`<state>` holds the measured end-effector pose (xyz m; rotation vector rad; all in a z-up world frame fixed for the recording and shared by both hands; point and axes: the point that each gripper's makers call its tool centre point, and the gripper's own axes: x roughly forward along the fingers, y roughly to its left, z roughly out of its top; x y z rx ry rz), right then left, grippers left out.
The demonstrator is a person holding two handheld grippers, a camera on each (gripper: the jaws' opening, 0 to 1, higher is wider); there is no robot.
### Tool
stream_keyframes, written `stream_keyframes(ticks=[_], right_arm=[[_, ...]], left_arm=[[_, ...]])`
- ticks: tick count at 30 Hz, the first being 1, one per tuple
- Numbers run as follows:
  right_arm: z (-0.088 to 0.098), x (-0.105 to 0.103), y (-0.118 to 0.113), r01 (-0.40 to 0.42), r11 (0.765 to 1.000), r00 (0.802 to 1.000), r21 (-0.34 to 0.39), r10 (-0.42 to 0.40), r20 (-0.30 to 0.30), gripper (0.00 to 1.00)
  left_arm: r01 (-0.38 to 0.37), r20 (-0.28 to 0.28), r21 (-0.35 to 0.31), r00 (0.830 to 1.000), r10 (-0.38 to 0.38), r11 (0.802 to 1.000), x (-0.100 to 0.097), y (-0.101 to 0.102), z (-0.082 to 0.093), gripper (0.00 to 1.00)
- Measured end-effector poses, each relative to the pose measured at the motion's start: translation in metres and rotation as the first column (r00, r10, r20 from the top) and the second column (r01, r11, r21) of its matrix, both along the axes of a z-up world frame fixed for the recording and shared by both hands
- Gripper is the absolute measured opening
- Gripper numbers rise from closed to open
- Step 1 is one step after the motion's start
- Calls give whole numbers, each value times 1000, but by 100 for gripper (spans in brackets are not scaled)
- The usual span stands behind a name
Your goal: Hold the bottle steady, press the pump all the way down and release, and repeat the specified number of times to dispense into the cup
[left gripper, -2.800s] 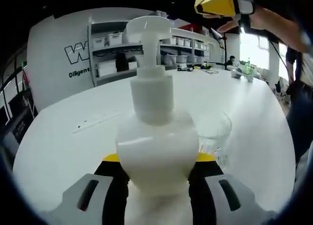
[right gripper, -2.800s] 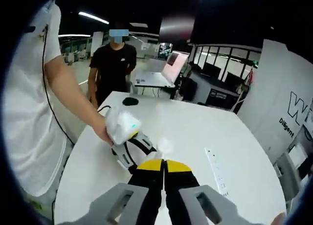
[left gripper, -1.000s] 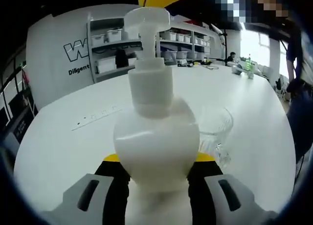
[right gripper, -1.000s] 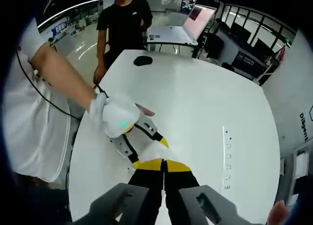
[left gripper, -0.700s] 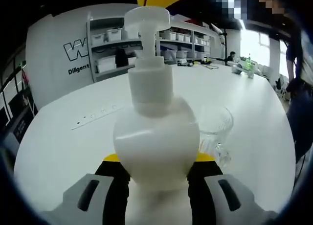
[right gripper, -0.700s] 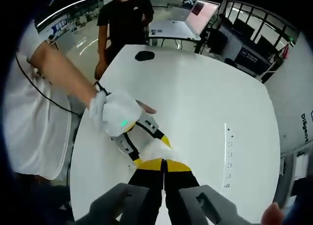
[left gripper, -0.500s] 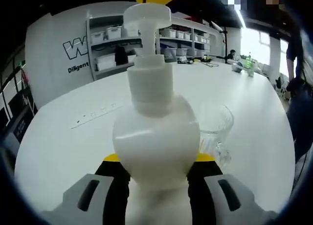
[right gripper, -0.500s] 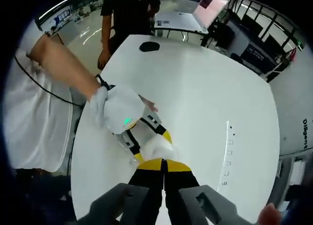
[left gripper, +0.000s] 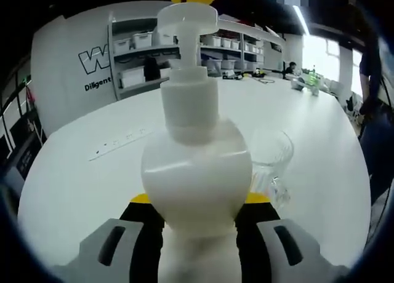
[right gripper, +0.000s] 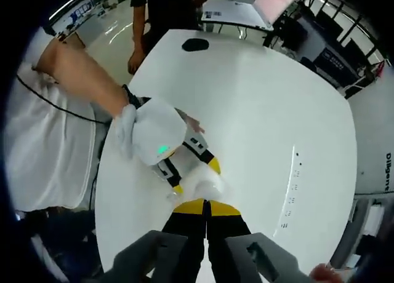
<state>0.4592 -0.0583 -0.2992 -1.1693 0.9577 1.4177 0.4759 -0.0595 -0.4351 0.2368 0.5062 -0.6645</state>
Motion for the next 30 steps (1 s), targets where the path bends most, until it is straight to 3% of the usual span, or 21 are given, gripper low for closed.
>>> stream_keyframes(ticks=[23,30], right_arm=[[-1,2,1,-92,993,995,-78,95,33,0],[-1,2,-2,-75,994,996,-74,77,35,0]], left_arm=[[0,-20,20,1000,1,1000,1,0,-2,44],[-1,-22,23,1000,2,1000,1,0,-3,43]])
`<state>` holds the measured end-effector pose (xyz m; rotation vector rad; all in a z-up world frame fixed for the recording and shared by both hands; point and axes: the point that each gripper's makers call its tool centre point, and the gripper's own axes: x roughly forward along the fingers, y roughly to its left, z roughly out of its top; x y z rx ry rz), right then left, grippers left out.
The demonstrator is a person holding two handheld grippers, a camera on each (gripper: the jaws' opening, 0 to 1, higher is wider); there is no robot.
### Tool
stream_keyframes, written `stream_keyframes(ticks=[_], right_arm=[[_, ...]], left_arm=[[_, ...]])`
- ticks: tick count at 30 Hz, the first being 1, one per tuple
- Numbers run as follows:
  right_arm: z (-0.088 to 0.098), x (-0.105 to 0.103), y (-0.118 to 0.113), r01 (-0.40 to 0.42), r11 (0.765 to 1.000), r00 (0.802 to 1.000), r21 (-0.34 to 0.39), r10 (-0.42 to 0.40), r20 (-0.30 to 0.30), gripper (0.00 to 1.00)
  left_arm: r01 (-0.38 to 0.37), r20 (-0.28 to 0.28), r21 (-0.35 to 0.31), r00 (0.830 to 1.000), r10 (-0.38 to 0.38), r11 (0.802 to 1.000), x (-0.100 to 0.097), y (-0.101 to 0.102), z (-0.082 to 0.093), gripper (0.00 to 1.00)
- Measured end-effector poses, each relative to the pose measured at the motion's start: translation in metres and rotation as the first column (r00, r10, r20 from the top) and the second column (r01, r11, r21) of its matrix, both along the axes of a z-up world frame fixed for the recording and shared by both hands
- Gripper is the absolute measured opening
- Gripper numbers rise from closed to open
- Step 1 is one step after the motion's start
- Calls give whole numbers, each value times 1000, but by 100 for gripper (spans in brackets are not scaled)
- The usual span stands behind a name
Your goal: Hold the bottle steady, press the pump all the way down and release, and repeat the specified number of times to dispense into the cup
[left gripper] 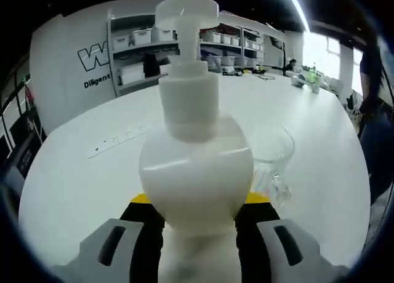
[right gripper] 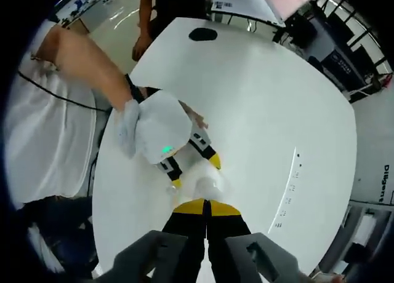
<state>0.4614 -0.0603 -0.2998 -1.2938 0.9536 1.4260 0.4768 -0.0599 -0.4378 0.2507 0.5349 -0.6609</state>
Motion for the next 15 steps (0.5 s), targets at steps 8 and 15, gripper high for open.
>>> stream_keyframes(ticks=[8,15], right_arm=[[-4,-2,-2,-19,998,1000,-56,19,8,0],[-9,-1,-1,7,999,1000,-35,-8,-22,0]], left_arm=[[4,-2,3,1000,-4,1000,0,-1,-1,44],[5,-4,2,1000,-5,1000,0,-1,-2,44]])
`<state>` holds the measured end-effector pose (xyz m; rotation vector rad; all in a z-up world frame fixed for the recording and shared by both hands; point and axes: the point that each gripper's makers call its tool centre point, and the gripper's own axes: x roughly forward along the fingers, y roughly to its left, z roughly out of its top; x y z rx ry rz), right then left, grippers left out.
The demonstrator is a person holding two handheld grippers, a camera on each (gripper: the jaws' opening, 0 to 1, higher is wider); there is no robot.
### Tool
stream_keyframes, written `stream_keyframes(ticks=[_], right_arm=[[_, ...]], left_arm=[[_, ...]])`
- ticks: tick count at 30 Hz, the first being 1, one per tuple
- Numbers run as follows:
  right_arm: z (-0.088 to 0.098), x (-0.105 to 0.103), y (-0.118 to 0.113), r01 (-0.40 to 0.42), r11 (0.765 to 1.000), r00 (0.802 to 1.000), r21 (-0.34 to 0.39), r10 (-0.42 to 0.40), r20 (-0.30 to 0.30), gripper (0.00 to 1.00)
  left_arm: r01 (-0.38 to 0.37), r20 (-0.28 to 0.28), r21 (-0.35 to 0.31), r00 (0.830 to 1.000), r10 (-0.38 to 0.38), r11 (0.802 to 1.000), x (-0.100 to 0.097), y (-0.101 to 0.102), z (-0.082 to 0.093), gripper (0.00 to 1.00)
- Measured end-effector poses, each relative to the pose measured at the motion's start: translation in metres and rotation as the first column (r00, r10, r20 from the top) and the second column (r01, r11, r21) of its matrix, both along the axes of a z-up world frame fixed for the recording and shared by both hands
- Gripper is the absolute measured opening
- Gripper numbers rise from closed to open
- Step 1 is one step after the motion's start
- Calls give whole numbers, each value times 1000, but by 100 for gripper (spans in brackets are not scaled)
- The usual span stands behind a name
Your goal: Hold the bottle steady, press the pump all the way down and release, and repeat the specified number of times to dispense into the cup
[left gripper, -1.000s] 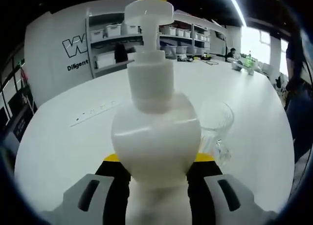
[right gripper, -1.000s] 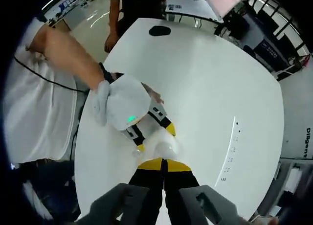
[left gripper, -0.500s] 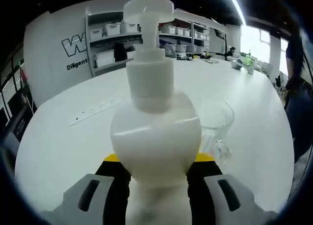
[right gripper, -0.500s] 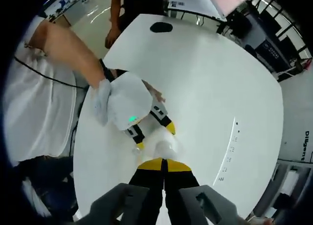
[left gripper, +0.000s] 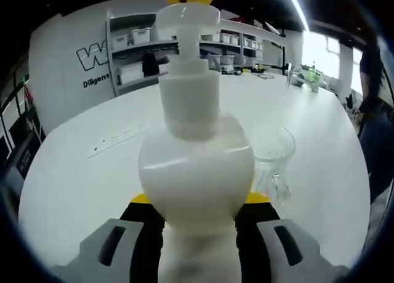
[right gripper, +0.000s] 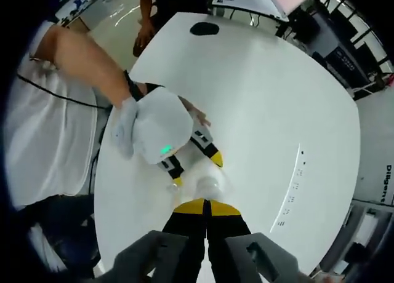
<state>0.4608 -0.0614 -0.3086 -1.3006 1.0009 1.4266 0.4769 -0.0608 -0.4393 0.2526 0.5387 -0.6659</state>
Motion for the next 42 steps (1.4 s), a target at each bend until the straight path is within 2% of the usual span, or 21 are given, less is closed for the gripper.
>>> stream_keyframes(ticks=[11,13,17,18,20,21,23,28,42], right_arm=[[-5,4,5,15,1000,1000,17,-15,0,0],[-5,4,6,66,997,998,45,-64,-27,0],[0,1,1,30,998,999,60,-29,-19,0],[-1,3,1,84,995,996,55,-83,-23,0],[3,0,-2,-43,999,999,26,43,11,0],[8,-3,0,71,997,997,30,-71,-14,0],[9,-3,-2,39,999,999,24,-39,-18,0],[10,1,0,26,1000,999,17,-25,-28,0],[8,4,4,25,1000,999,-13,-25,-23,0]], left_arm=[[-4,-12,4,1000,5,1000,0,2,-2,44],[-5,-16,5,1000,5,1000,0,2,-2,44],[1,-15,8,1000,-1,1000,0,2,-3,44],[-1,-15,5,1000,2,1000,0,2,-3,44],[-4,-18,4,1000,4,1000,0,2,-3,44],[-2,-17,5,1000,2,1000,0,2,-3,43],[1,-20,3,1000,-1,1000,0,2,-4,43],[-2,-23,-1,1000,2,1000,-1,2,-4,43],[-1,-25,-2,1000,1,1000,0,1,-4,43]])
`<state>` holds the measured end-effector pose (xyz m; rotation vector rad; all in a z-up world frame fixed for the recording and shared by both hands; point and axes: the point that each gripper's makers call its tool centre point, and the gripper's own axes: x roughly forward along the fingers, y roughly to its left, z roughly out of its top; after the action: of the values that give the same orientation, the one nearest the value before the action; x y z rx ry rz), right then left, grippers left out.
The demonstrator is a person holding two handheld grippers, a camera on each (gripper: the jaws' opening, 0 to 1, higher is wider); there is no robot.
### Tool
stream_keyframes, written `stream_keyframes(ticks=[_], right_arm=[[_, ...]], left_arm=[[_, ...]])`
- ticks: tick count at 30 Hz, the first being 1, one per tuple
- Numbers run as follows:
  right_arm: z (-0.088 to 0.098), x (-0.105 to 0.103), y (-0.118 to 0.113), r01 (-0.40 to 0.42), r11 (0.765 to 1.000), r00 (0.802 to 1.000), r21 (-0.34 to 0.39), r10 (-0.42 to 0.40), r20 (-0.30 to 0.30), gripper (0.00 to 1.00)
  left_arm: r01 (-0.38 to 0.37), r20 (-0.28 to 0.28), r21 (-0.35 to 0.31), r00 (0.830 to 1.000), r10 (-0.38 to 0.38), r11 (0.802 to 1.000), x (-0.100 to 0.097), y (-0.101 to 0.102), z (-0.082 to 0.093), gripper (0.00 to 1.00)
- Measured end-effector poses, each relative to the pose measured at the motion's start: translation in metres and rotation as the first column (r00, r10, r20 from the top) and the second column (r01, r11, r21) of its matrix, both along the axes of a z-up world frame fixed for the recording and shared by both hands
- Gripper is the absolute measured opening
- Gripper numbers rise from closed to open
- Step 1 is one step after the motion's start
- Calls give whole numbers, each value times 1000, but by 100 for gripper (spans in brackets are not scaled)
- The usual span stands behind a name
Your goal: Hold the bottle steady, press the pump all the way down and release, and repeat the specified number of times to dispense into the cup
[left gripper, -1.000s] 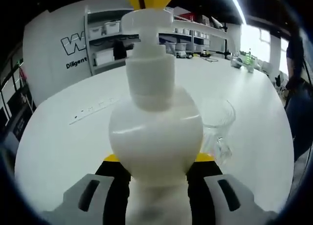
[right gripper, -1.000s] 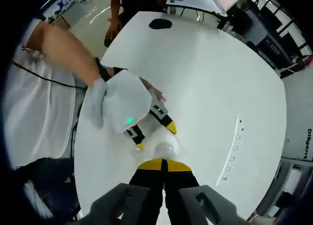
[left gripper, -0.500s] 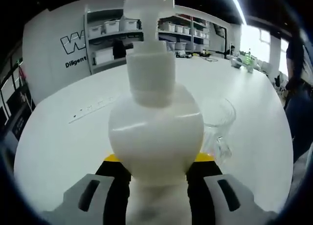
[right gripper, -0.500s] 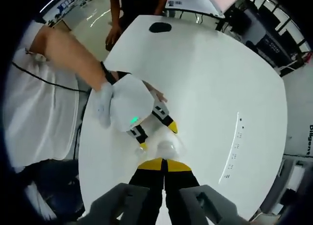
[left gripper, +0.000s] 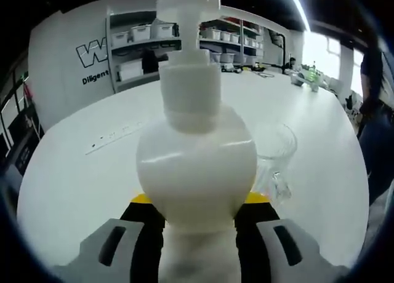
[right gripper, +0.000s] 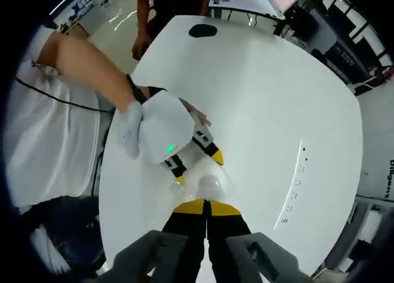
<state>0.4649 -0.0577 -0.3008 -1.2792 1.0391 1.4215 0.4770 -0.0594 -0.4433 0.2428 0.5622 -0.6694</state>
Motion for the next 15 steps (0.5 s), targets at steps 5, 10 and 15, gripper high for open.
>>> stream_keyframes(ticks=[5,10,15], right_arm=[[0,0,0,15,1000,1000,0,-15,-7,0],[-1,0,0,25,1000,1000,10,-25,-10,0],[-1,0,-1,23,1000,1000,-3,-23,-1,0]], left_arm=[[3,-2,2,1000,-3,1000,0,0,0,43],[2,-2,5,1000,-2,1000,-1,1,0,43],[2,-5,9,1000,-2,1000,-1,1,0,43]])
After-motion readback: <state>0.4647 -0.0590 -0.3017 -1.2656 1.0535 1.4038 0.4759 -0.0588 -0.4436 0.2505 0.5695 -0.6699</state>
